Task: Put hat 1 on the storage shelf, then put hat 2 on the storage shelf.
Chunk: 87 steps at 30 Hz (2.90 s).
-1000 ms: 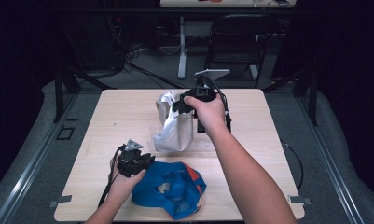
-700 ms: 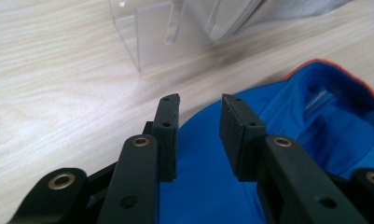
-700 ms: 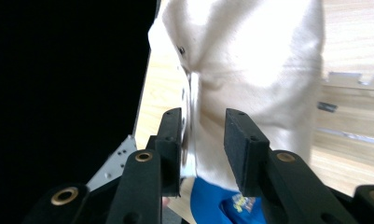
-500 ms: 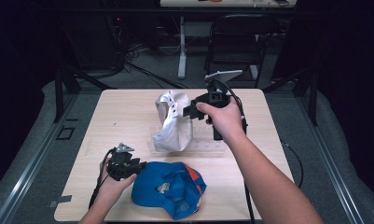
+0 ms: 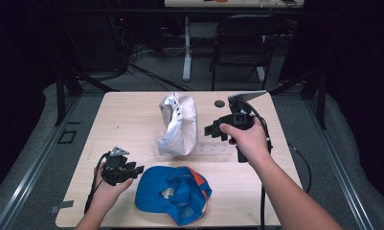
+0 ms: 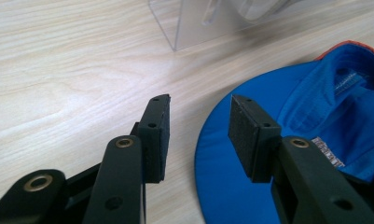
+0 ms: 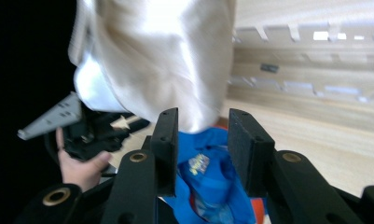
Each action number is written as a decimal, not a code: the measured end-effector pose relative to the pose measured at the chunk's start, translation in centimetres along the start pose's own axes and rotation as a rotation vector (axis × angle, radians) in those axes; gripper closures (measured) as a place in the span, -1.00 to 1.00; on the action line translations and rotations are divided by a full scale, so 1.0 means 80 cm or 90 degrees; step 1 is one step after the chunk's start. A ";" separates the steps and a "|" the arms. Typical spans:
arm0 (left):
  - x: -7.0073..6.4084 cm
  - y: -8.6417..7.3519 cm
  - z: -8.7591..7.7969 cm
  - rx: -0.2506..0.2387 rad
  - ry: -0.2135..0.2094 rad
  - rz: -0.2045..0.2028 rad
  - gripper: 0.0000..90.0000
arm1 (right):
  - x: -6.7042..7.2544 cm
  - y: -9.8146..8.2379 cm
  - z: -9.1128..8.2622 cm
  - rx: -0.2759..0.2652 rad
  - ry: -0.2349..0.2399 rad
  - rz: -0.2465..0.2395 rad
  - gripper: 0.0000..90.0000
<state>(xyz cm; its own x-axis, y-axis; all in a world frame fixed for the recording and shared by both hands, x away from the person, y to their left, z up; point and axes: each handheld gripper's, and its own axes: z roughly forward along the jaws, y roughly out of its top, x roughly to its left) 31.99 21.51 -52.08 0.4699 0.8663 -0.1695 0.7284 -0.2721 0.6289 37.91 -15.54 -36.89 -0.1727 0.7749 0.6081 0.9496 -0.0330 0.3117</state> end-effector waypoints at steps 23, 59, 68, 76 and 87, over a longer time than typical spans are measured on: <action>0.004 -0.002 -0.003 0.006 0.004 -0.005 0.24 | -0.049 -0.075 0.046 0.023 -0.067 -0.039 0.38; 0.001 -0.003 -0.002 0.020 0.010 0.004 0.19 | -0.081 -0.178 0.126 0.097 -0.094 -0.072 0.33; 0.001 -0.003 -0.001 0.023 0.012 0.005 0.19 | -0.093 -0.188 0.145 0.121 -0.071 -0.048 0.33; 0.002 -0.003 -0.002 0.020 0.010 0.000 0.19 | -0.097 -0.191 0.156 0.146 -0.029 -0.033 0.35; 0.002 -0.004 -0.001 0.020 0.011 0.002 0.19 | -0.079 -0.187 0.146 0.122 0.024 -0.018 0.49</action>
<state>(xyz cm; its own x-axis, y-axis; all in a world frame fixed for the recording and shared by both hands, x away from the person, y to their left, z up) 31.79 21.75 -52.21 0.4645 0.8721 -0.1541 0.7424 -0.2885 0.6047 27.87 -12.59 -53.94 -0.2055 0.7499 0.6288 0.9762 0.1117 0.1859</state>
